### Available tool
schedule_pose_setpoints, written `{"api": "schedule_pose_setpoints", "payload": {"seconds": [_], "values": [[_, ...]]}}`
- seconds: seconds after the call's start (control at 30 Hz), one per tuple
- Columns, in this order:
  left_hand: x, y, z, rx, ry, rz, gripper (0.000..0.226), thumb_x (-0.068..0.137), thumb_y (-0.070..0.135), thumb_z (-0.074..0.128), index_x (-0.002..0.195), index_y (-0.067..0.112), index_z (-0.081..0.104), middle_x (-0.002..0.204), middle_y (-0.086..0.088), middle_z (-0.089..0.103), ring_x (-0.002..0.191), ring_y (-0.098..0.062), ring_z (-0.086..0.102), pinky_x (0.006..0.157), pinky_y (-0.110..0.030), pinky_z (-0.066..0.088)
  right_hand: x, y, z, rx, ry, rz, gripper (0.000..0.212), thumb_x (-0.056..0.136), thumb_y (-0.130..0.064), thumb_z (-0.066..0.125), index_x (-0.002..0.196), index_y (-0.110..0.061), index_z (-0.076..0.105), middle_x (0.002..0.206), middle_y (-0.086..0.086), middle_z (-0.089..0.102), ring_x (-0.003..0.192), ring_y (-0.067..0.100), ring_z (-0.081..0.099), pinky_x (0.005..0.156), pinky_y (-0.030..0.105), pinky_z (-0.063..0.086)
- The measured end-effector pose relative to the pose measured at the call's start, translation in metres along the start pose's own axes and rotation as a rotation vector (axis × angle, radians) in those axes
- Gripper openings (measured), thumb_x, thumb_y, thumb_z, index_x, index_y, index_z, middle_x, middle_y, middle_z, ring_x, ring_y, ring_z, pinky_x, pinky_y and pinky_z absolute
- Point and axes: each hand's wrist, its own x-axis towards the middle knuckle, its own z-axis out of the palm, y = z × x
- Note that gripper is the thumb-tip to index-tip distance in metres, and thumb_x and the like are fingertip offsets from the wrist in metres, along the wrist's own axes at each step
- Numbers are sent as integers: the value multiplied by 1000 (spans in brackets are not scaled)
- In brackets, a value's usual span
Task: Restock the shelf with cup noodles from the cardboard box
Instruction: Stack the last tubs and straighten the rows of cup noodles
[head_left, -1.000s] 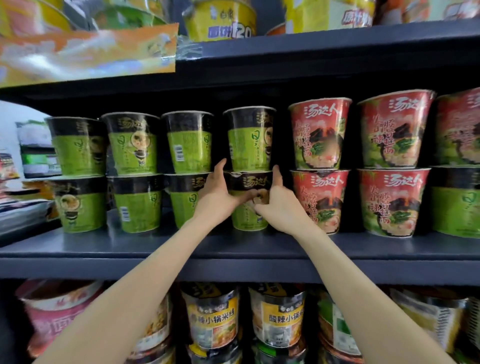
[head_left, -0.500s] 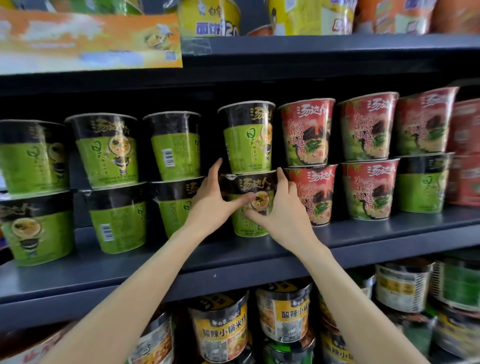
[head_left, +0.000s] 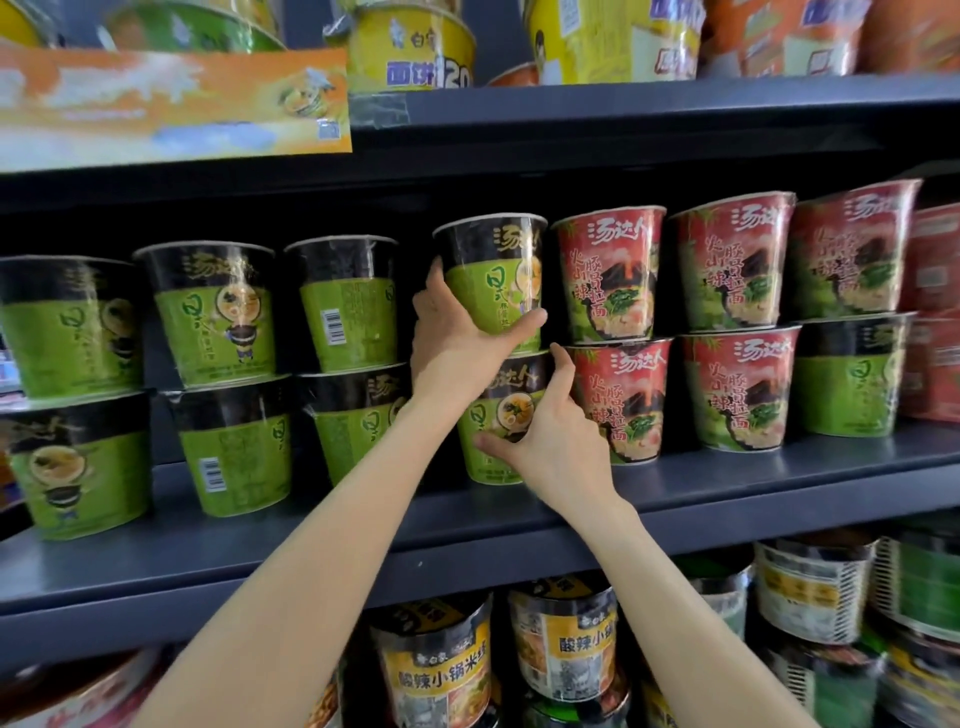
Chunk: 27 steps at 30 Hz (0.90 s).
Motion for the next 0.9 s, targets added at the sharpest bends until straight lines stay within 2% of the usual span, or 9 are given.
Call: {"api": "schedule_pose_setpoints", "payload": {"seconds": [0.1, 0.17, 0.3, 0.37, 0.63, 0.9], "values": [[8, 2, 7, -20, 37, -52, 113, 66, 59, 74, 147, 23, 4, 147, -7, 29, 127, -29, 43, 95, -42, 42, 1, 1, -1, -14, -11, -14, 114, 74, -52, 73, 147, -19, -8, 129, 8, 56, 104, 32, 63, 75, 37, 48], [12, -4, 4, -91, 28, -53, 109, 66, 53, 76, 146, 25, 8, 146, -4, 34, 126, -26, 45, 97, -41, 40, 2, 2, -2, 10, -30, -17, 114, 73, -52, 73, 147, -22, -9, 129, 7, 56, 105, 32, 63, 78, 39, 49], [12, -18, -7, -303, -62, -42, 96, 70, 44, 77, 144, 28, 18, 127, 8, 49, 113, -13, 51, 90, -28, 41, 2, 3, -3, 30, -39, -27, 114, 73, -51, 72, 147, -22, -9, 126, 7, 57, 104, 32, 62, 78, 38, 50], [12, -23, -11, -349, -93, -35, 92, 74, 42, 75, 145, 28, 18, 130, 7, 49, 112, -11, 50, 89, -25, 39, 2, 4, -3, 26, -35, -27, 113, 74, -51, 72, 147, -21, -10, 126, 7, 58, 104, 32, 62, 76, 36, 48], [13, -28, -12, -284, -122, 8, 90, 78, 48, 68, 149, 27, 16, 141, 3, 46, 124, -15, 48, 97, -29, 40, 2, 4, -3, 16, -35, -29, 114, 75, -53, 70, 147, -19, -12, 128, 8, 57, 106, 32, 61, 77, 37, 47], [13, -28, -7, -245, -91, 45, 84, 80, 47, 66, 147, 24, 22, 138, 3, 49, 123, -16, 50, 93, -25, 39, 4, 5, -2, 15, -35, -9, 116, 74, -51, 72, 147, -19, -11, 124, 8, 59, 104, 32, 62, 77, 37, 47]]}}
